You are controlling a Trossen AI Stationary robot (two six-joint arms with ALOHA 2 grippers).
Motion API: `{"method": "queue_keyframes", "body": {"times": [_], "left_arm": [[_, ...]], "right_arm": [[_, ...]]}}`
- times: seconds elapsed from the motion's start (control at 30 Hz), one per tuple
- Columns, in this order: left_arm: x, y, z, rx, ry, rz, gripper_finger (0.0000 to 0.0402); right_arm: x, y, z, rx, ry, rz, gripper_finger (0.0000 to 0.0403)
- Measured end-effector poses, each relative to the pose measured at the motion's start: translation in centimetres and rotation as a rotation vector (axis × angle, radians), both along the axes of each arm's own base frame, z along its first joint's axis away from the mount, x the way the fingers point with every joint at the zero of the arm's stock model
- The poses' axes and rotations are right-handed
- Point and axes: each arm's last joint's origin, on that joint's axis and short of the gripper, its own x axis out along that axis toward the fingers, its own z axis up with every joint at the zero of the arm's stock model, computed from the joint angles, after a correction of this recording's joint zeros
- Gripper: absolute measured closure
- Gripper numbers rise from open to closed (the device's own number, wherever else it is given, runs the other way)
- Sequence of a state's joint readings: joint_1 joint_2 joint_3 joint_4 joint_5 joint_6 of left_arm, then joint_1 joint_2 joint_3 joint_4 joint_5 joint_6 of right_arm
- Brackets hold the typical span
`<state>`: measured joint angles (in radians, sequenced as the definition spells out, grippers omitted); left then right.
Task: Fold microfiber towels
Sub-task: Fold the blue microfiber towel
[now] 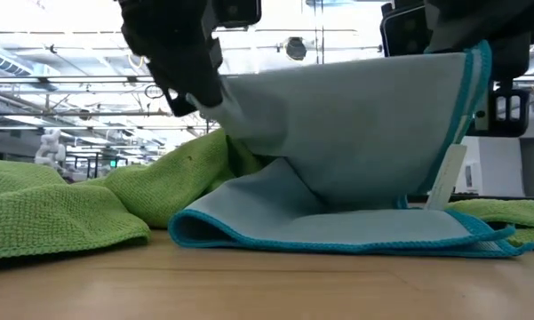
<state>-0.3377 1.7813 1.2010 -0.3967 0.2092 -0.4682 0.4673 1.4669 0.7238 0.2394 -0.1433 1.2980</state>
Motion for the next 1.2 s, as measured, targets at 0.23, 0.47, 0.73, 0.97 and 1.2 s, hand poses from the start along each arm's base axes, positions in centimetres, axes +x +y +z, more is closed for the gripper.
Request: {"method": "queue_keyframes", "body": {"times": [0.23, 0.47, 0.73, 0.97, 1.2], "left_arm": [[-0.2, 0.0, -0.6, -0.006, -0.005, 0.005, 0.0389], [-0.1, -0.2, -0.6, -0.013, -0.026, -0.003, 0.0395], [-0.1, -0.3, -1.1, 0.008, -0.025, -0.032, 0.0391], [0.0, -0.3, -1.6, 0.016, -0.012, -0.025, 0.0372], [-0.3, -0.4, -1.7, 0.019, 0.018, 0.003, 0.0304]], "right_arm": [[0.0, 0.1, 0.0, -0.003, -0.013, -0.010, 0.0398], [0.2, 1.1, -1.3, 0.038, 0.045, 0.002, 0.0397], [0.5, 1.3, -2.2, 0.041, 0.064, 0.004, 0.0397], [0.6, 1.5, -2.5, 0.044, 0.066, 0.013, 0.0395], [0.4, 1.6, -2.5, 0.047, 0.073, 0.037, 0.0340]]}}
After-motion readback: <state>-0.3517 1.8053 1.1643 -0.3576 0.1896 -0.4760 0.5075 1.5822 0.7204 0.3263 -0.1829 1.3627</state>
